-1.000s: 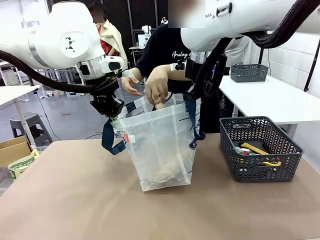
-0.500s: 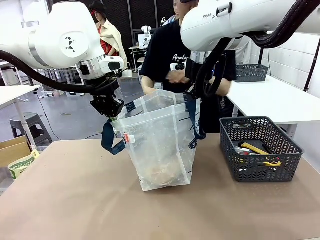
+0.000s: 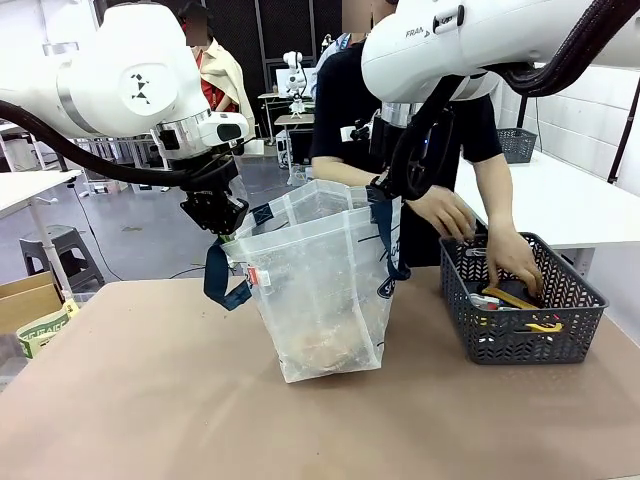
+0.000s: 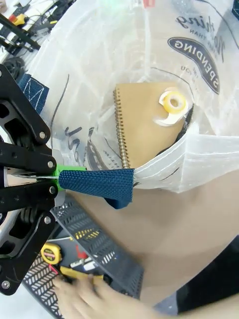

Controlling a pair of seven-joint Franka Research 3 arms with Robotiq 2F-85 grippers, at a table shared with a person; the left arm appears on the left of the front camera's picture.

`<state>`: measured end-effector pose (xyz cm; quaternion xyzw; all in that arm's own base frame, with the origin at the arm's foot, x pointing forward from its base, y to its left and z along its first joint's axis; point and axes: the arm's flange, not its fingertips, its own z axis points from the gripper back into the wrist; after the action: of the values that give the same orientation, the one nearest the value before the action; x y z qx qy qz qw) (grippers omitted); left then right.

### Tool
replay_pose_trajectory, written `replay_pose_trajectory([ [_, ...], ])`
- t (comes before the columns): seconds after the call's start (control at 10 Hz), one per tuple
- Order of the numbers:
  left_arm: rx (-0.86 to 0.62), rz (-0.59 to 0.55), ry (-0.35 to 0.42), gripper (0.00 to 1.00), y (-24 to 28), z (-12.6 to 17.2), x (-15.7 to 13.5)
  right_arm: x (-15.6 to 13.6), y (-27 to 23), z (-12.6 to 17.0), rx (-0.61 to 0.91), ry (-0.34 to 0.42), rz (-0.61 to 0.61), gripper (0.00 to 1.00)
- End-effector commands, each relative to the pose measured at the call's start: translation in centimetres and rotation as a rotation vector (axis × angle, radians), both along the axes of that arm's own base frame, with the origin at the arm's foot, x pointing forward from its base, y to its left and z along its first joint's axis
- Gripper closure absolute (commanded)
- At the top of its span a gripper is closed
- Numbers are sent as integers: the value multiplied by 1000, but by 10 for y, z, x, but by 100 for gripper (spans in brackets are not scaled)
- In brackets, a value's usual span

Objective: Transfer purchased items from the store into the shopping bag.
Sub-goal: Move the Reusable shopping bag to the right side of the table.

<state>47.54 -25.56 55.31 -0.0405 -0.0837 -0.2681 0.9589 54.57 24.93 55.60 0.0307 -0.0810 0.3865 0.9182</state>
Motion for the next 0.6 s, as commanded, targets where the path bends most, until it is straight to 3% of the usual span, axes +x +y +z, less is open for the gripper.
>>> replay_pose_trajectory([
  [0.0, 4, 12, -1, 100, 1, 0, 0, 0, -1, 1, 1, -1, -6, 100],
  [0.5, 4, 12, -1, 100, 1, 0, 0, 0, -1, 1, 1, -1, -6, 100],
])
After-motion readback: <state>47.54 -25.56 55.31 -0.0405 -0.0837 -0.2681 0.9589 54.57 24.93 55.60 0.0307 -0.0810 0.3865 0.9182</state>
